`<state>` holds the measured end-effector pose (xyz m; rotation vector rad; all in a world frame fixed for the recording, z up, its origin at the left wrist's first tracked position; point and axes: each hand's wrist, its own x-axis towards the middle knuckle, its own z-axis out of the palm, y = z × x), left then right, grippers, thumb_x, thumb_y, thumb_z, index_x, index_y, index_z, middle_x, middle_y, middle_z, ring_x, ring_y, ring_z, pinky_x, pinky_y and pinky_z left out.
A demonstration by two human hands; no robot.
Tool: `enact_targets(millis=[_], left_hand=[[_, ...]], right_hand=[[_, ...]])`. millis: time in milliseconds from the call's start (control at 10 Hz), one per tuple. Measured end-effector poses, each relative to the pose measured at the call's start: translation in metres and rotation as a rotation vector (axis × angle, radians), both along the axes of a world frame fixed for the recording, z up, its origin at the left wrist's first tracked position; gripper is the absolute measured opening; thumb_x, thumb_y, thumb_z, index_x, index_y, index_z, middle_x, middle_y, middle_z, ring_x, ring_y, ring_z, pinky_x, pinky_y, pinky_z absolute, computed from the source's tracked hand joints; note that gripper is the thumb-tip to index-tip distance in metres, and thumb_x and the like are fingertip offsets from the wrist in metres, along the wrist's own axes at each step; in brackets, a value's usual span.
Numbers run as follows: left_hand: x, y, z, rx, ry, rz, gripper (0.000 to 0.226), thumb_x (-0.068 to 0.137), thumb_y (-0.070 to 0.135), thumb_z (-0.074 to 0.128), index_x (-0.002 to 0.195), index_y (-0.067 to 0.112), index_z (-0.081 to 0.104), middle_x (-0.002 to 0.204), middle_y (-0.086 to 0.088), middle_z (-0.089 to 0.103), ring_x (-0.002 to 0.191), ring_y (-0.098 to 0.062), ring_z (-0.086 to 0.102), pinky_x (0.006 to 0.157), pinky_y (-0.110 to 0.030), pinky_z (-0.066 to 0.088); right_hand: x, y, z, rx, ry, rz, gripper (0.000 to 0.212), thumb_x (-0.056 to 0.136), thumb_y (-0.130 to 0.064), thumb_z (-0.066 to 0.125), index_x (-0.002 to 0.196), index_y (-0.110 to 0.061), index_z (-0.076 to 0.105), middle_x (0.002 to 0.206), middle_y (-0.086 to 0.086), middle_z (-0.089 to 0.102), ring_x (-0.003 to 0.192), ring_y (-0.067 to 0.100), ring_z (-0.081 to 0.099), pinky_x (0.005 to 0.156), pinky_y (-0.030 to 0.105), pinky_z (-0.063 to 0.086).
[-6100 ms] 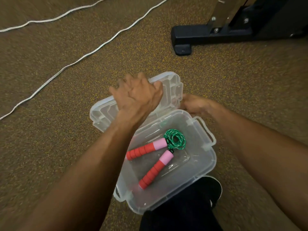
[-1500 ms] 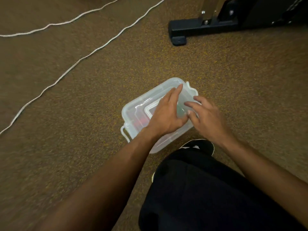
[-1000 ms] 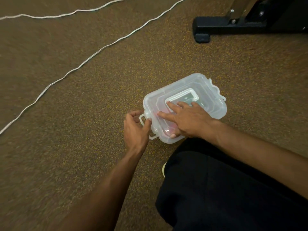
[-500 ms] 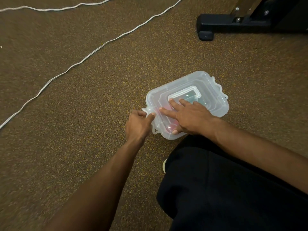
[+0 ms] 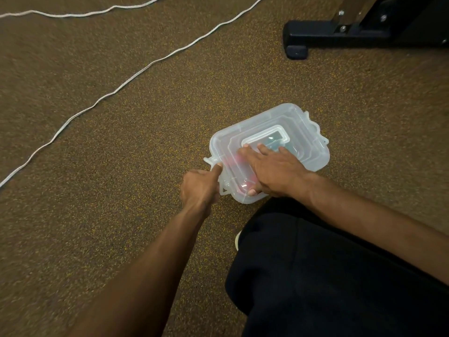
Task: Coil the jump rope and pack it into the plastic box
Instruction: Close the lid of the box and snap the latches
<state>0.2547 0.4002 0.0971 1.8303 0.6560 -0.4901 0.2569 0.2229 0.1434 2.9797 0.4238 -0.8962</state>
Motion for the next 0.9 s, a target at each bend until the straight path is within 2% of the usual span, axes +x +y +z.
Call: enact_targets(millis=[100,200,300,400,500,600,700,800,900], left_hand=[[-0.001,-0.003,0.003,0.016,-0.013,-0.045,0.059,0.060,0.071,0.072,0.055,0.014,0.058,0.060,-0.017,0.066,0.047,-0.020,0.048,0.051,-0.036,0.040],[0.002,-0.007,0.006,0.076,-0.004,-0.107,0.074,0.055,0.074,0.075,0.074,0.003,0.068,0.063,-0.013,0.067,0.049,-0.019,0.048,0.049,-0.033,0.039],[0.007,-0.012,0.007,0.179,0.013,-0.149,0.079,0.053,0.077,0.072,0.082,0.004,0.068,0.069,-0.011,0.072,0.052,-0.021,0.061,0.051,-0.032,0.045],[0.010,-0.018,0.001,0.340,0.021,-0.197,0.091,0.040,0.088,0.054,0.093,0.014,0.063,0.077,-0.005,0.072,0.068,-0.030,0.071,0.063,-0.041,0.059],[0.011,-0.023,0.010,0.421,0.007,-0.228,0.079,0.055,0.078,0.059,0.099,0.012,0.060,0.082,-0.005,0.070,0.074,-0.031,0.071,0.065,-0.039,0.058],[0.007,-0.035,0.021,0.511,-0.062,-0.239,0.055,0.080,0.054,0.064,0.109,0.009,0.051,0.088,-0.001,0.063,0.078,-0.027,0.063,0.072,-0.038,0.055],[-0.003,-0.042,0.025,0.544,-0.145,-0.230,0.043,0.089,0.046,0.060,0.110,0.013,0.042,0.088,-0.001,0.061,0.076,-0.025,0.057,0.069,-0.035,0.046],[-0.008,-0.033,0.018,0.513,-0.148,-0.245,0.048,0.085,0.058,0.061,0.102,0.020,0.037,0.086,0.001,0.059,0.079,-0.025,0.061,0.076,-0.041,0.054],[-0.004,-0.022,0.020,0.514,-0.211,-0.292,0.054,0.082,0.065,0.059,0.106,0.023,0.037,0.087,0.001,0.062,0.078,-0.025,0.063,0.075,-0.042,0.055]], right_hand=[[0.000,-0.001,0.001,0.013,0.000,-0.012,0.099,0.084,-0.057,0.066,0.157,-0.029,0.005,0.168,-0.001,0.004,0.154,0.028,0.010,0.118,0.061,0.018],[0.000,-0.003,0.001,0.006,0.008,-0.005,0.097,0.086,-0.059,0.062,0.158,-0.032,0.004,0.169,-0.002,0.000,0.154,0.026,0.006,0.118,0.061,0.016],[0.000,-0.004,-0.002,0.004,0.008,0.000,0.096,0.086,-0.060,0.061,0.158,-0.035,0.003,0.168,-0.004,-0.002,0.155,0.025,0.005,0.118,0.062,0.016],[-0.001,-0.004,-0.005,0.018,0.009,-0.016,0.096,0.086,-0.061,0.061,0.158,-0.037,0.002,0.168,-0.005,-0.002,0.155,0.024,0.004,0.117,0.063,0.017],[0.000,-0.004,-0.006,0.025,0.010,-0.025,0.096,0.086,-0.060,0.061,0.157,-0.037,0.002,0.168,-0.005,-0.003,0.155,0.025,0.004,0.117,0.063,0.016],[0.000,-0.004,-0.007,0.023,0.004,-0.017,0.095,0.086,-0.061,0.061,0.157,-0.037,0.002,0.168,-0.005,-0.003,0.155,0.025,0.005,0.116,0.063,0.018],[0.000,-0.004,-0.006,0.031,0.007,-0.016,0.095,0.086,-0.062,0.060,0.157,-0.037,0.002,0.168,-0.005,-0.003,0.155,0.025,0.005,0.116,0.063,0.018],[-0.001,-0.007,-0.006,0.030,0.011,-0.014,0.095,0.087,-0.062,0.059,0.157,-0.037,0.000,0.168,-0.005,-0.004,0.155,0.025,0.003,0.117,0.063,0.017],[-0.001,-0.007,0.000,0.032,0.020,0.008,0.092,0.089,-0.061,0.056,0.157,-0.038,-0.001,0.168,-0.004,-0.006,0.155,0.024,0.002,0.117,0.063,0.014]])
